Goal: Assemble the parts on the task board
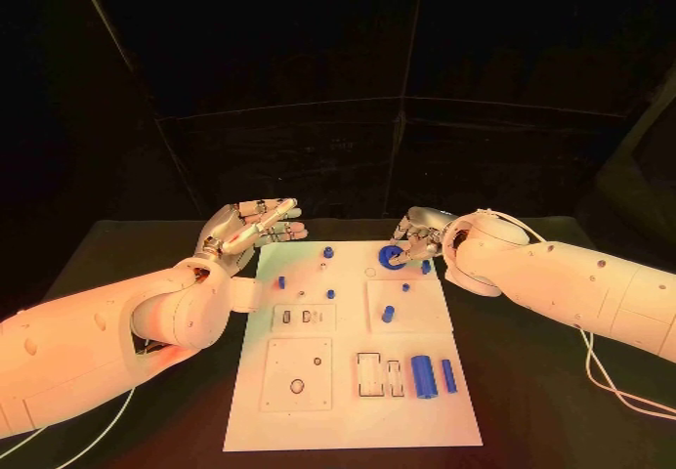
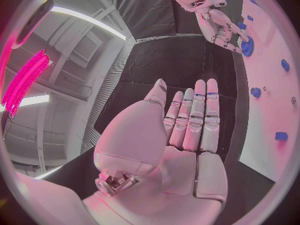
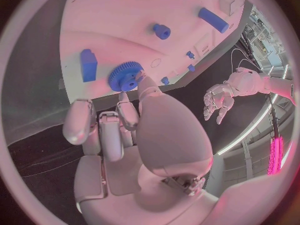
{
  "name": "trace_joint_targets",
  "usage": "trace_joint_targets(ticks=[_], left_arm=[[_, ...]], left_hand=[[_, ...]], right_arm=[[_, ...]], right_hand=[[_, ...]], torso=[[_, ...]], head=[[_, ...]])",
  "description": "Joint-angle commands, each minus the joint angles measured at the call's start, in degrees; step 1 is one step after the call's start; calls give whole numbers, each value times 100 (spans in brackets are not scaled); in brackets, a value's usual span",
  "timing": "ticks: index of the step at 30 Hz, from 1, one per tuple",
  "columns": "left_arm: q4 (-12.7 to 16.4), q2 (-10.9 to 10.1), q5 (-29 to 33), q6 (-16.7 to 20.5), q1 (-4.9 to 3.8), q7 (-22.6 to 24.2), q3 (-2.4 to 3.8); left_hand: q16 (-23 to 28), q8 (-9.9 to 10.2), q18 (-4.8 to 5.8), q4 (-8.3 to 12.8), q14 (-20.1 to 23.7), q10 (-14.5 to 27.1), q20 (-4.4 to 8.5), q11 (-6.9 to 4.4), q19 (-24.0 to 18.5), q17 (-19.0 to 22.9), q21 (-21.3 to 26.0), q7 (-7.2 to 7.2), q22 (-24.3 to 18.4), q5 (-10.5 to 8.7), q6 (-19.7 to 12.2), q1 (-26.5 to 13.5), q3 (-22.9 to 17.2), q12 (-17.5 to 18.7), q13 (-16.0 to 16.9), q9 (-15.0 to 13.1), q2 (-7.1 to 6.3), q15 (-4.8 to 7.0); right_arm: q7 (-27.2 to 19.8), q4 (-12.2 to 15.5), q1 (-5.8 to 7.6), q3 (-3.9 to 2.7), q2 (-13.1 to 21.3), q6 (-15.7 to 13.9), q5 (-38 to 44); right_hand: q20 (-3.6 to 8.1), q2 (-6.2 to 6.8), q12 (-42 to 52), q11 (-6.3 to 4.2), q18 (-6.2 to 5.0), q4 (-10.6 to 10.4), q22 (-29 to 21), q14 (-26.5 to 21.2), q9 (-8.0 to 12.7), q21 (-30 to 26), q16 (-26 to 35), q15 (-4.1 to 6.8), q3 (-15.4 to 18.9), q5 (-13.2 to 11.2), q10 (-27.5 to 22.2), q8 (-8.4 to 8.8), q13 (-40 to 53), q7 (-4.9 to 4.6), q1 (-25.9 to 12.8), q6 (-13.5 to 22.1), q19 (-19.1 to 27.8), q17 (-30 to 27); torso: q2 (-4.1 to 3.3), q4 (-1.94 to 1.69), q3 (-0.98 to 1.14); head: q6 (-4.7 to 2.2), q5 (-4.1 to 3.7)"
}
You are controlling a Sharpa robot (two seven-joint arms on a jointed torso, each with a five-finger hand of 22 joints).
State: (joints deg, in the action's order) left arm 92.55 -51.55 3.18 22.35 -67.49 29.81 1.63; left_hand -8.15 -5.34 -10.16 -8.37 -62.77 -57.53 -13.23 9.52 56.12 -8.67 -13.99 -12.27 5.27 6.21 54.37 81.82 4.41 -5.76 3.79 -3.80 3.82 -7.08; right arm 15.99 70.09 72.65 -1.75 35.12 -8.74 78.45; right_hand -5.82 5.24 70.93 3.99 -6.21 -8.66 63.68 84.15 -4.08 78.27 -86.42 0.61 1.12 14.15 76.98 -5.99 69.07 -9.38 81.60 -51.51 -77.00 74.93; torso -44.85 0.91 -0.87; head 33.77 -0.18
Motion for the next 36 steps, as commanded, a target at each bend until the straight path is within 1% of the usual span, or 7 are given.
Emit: trace_joint_targets(ticks=[1,5,16,21,24,31,36], left_arm=[[0,8,-9,-74,-8,21,6],[-3,5,-9,-74,-8,21,6],[-12,10,-9,-76,-8,17,6],[-15,8,-9,-75,-8,17,6],[-16,7,-9,-75,-8,16,6],[-10,4,-9,-76,-8,15,6],[7,-8,-9,-60,-8,16,6]], left_hand=[[20,25,-31,38,-5,-15,-6,29,40,-9,-17,-15,-8,-1,20,12,4,36,-9,9,51,-10],[20,25,-31,38,-5,-15,-6,29,40,-9,-17,-15,-8,-1,20,12,4,36,-9,9,51,-10],[20,25,-31,38,-5,-15,-6,29,40,-9,-17,-15,-8,-1,20,12,4,36,-9,9,51,-10],[20,25,-31,38,-5,-15,-6,29,40,-9,-17,-15,-8,-1,20,12,4,36,-9,9,51,-10],[20,25,-31,38,-5,-15,-6,29,40,-9,-17,-15,-8,-1,20,12,4,36,-9,9,51,-10],[20,25,-31,38,-5,-15,-6,29,40,-9,-17,-15,-8,-1,20,12,4,36,-9,9,51,-10],[20,25,-31,38,-5,-15,-6,29,40,-9,-17,-15,-8,-1,20,12,4,36,-9,9,51,-10]], right_arm=[[-29,10,3,-3,-6,132,104],[-28,-1,0,-2,3,126,138],[-74,9,-10,-2,6,75,307],[-161,35,-16,-2,10,-232,416],[-267,79,-24,-2,17,-501,486],[-509,313,-42,-2,54,-1015,610],[-508,579,-45,-2,88,-1094,660]], right_hand=[[4,-3,37,17,109,37,7,414,6,26,-27,-35,-4,-29,6,-10,27,7,43,35,-36,600],[1,-28,96,15,112,48,26,417,-1,37,-35,-36,-13,-24,40,-28,94,11,66,10,-43,621],[15,-170,431,-11,133,239,154,436,-22,109,-82,-17,-166,-79,250,-139,474,36,314,-165,-94,742],[35,-371,693,-37,162,418,316,449,-32,193,-111,6,-481,-308,432,-223,766,58,553,-373,-174,816],[52,-439,859,-65,180,522,416,459,-37,243,-131,27,-684,-311,549,-272,949,91,654,-528,-224,869],[98,-459,1054,-133,205,584,553,469,-40,313,-150,80,-975,-232,693,-340,1167,176,539,-813,-293,920],[119,-435,1062,-153,210,588,579,469,-26,327,-151,100,-1080,-247,704,-319,1184,197,428,-874,-304,923]], torso=[[1,-5,2],[0,-7,0],[-3,-6,5],[-3,-8,4],[0,-8,4],[0,-10,1],[1,-18,-5]], head=[[10,2],[10,-7],[16,-21],[20,-25],[17,-26],[18,-25],[-14,-3]])
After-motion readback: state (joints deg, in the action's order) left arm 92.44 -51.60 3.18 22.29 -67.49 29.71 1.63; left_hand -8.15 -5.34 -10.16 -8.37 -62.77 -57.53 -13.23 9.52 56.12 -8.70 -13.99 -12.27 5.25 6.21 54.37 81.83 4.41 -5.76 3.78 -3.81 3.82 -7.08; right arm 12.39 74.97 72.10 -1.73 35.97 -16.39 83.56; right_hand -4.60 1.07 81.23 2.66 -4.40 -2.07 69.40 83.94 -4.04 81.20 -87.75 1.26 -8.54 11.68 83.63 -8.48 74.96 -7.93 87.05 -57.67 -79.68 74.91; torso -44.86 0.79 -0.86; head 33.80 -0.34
